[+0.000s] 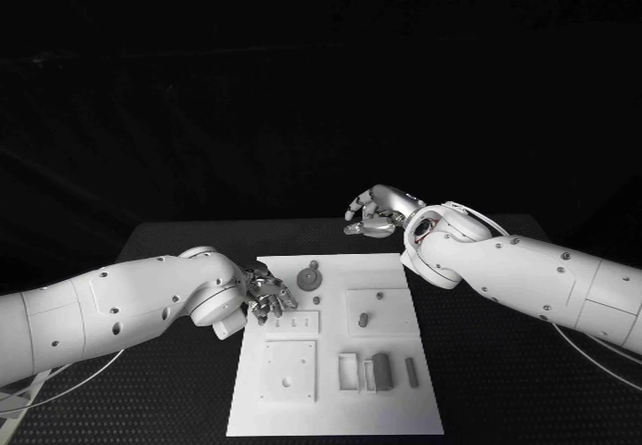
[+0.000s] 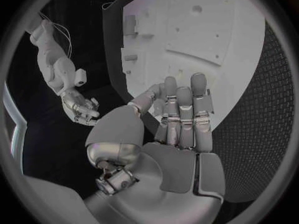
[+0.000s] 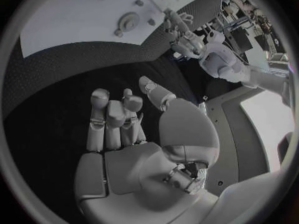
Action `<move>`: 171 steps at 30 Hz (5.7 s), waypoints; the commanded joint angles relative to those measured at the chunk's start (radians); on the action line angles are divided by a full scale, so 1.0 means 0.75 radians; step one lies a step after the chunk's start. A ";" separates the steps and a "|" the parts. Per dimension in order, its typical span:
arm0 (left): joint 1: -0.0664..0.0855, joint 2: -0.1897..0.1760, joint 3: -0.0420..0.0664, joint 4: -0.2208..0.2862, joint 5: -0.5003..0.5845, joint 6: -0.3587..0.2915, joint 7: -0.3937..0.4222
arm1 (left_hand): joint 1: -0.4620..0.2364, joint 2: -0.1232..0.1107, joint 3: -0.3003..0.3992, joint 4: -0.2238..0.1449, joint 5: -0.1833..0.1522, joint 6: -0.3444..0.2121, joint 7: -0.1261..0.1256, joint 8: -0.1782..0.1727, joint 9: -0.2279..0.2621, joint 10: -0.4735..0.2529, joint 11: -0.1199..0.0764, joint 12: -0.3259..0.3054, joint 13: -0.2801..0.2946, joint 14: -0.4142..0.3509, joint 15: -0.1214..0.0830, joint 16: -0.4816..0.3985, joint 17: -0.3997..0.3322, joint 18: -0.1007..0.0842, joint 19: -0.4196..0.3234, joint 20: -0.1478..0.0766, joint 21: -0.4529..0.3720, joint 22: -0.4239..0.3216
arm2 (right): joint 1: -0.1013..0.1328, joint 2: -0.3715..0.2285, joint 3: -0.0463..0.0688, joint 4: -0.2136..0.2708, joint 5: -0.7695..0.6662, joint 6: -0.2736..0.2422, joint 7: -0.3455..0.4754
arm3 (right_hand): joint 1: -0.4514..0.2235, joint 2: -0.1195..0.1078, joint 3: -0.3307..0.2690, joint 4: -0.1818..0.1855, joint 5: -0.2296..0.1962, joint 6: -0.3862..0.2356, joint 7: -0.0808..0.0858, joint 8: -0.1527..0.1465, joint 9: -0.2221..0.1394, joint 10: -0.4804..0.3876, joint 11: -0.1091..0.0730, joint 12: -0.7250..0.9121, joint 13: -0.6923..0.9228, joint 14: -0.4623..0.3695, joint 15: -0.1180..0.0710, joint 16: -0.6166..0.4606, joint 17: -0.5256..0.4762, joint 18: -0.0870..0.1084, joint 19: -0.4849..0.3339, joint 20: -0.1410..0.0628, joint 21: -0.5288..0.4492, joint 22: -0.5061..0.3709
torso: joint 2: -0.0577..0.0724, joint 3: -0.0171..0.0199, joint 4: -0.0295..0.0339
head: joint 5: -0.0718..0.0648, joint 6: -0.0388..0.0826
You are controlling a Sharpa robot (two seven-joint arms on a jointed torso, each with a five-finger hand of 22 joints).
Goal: Assemble the parts on the task board
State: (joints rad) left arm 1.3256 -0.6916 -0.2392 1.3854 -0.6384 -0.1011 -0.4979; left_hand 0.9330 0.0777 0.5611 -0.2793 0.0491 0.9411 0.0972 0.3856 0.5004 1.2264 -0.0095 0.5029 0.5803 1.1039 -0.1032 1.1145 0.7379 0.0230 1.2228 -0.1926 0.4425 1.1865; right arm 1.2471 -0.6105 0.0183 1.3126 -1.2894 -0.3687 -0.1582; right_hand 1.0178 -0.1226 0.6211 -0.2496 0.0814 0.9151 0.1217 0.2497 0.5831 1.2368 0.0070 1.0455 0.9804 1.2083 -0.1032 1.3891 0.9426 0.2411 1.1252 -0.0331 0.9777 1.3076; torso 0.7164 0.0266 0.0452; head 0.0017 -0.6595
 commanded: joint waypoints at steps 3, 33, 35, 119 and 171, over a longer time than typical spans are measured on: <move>-0.011 -0.005 0.001 0.019 -0.077 -0.017 -0.026 | -0.010 0.005 0.007 -0.001 0.007 0.179 -0.025 0.008 0.068 0.011 -0.002 0.010 0.003 0.002 -0.010 0.011 -0.003 0.021 0.000 -0.010 0.008 0.006 | 0.001 -0.002 0.049 0.028 0.096 -0.015 0.019 | 0.000 0.009 -0.002 0.009 -0.003 0.001 0.001 -0.006 0.000 -0.003 0.001 -0.006 -0.002 0.003 0.007 -0.009 0.000 0.028 0.004 0.001 -0.004 0.007 | 0.000 0.0002 0.0034 | 0.002 -0.014; -0.038 0.024 0.001 0.016 -0.193 0.001 -0.046 | -0.036 -0.034 0.014 0.025 0.065 0.225 -0.053 0.035 0.132 0.036 -0.033 0.103 0.035 0.031 -0.044 0.110 -0.027 0.017 0.042 -0.045 0.056 0.074 | 0.001 0.002 0.054 0.048 0.104 0.019 0.013 | -0.004 0.011 -0.004 0.008 -0.003 0.001 0.000 -0.007 0.001 -0.005 0.001 -0.006 -0.002 0.002 0.007 -0.009 0.000 0.028 0.003 0.001 -0.005 0.007 | 0.000 -0.0018 -0.0011 | -0.001 -0.040; -0.039 0.025 0.001 0.017 -0.210 0.009 -0.044 | -0.038 -0.037 0.014 0.028 0.073 0.229 -0.055 0.039 0.137 0.038 -0.036 0.111 0.037 0.033 -0.046 0.118 -0.030 0.017 0.046 -0.048 0.060 0.080 | 0.001 0.003 0.054 0.048 0.104 0.022 0.012 | -0.004 0.012 -0.004 0.008 -0.003 0.001 0.000 -0.007 0.001 -0.005 0.001 -0.006 -0.002 0.002 0.007 -0.009 0.000 0.028 0.003 0.001 -0.005 0.007 | 0.000 -0.0019 -0.0010 | -0.001 -0.041; -0.072 0.057 0.001 0.004 -0.482 0.018 -0.059 | -0.169 0.015 0.052 0.005 0.152 0.304 -0.098 0.078 0.197 0.091 -0.082 0.207 0.052 0.091 -0.094 0.235 -0.119 0.012 0.122 -0.096 0.102 0.163 | 0.000 0.010 0.054 0.043 0.104 0.046 0.005 | -0.009 0.014 -0.008 0.005 -0.003 0.002 0.000 -0.009 0.002 -0.010 0.001 -0.006 -0.001 -0.002 0.006 -0.010 0.002 0.028 0.001 0.002 -0.007 0.008 | 0.000 -0.0018 0.0009 | -0.006 -0.063; -0.094 0.085 0.002 -0.015 -0.481 0.070 -0.056 | -0.198 -0.023 0.047 0.016 0.146 0.313 -0.102 0.081 0.204 0.097 -0.084 0.214 0.050 0.098 -0.096 0.248 -0.138 0.009 0.133 -0.098 0.099 0.170 | 0.000 0.007 0.054 0.043 0.105 0.060 0.000 | -0.013 0.015 -0.009 0.007 -0.003 0.003 0.000 -0.009 0.003 -0.010 0.000 -0.005 0.000 -0.003 0.006 -0.009 0.003 0.028 0.000 0.002 -0.007 0.008 | 0.000 -0.0013 -0.0001 | -0.012 -0.065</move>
State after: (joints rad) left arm 1.2604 -0.6349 -0.2356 1.3712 -0.9961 -0.0733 -0.5495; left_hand 0.7927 0.0745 0.5946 -0.2733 0.1616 0.9918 0.0504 0.4446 0.6512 1.2981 -0.0700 0.6572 0.6194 1.1751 -0.1705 1.2964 0.6353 0.0195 1.3205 -0.2588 0.5161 1.3075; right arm 1.2475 -0.6050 0.0582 1.3436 -1.2106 -0.3348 -0.1597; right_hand 1.0137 -0.1185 0.6183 -0.2468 0.0813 0.9168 0.1161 0.2497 0.5841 1.2369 0.0069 1.0455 0.9804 1.2066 -0.1013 1.3856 0.9435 0.2414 1.1200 -0.0277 0.9777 1.3073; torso 0.7162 0.0253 0.0452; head -0.0073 -0.7085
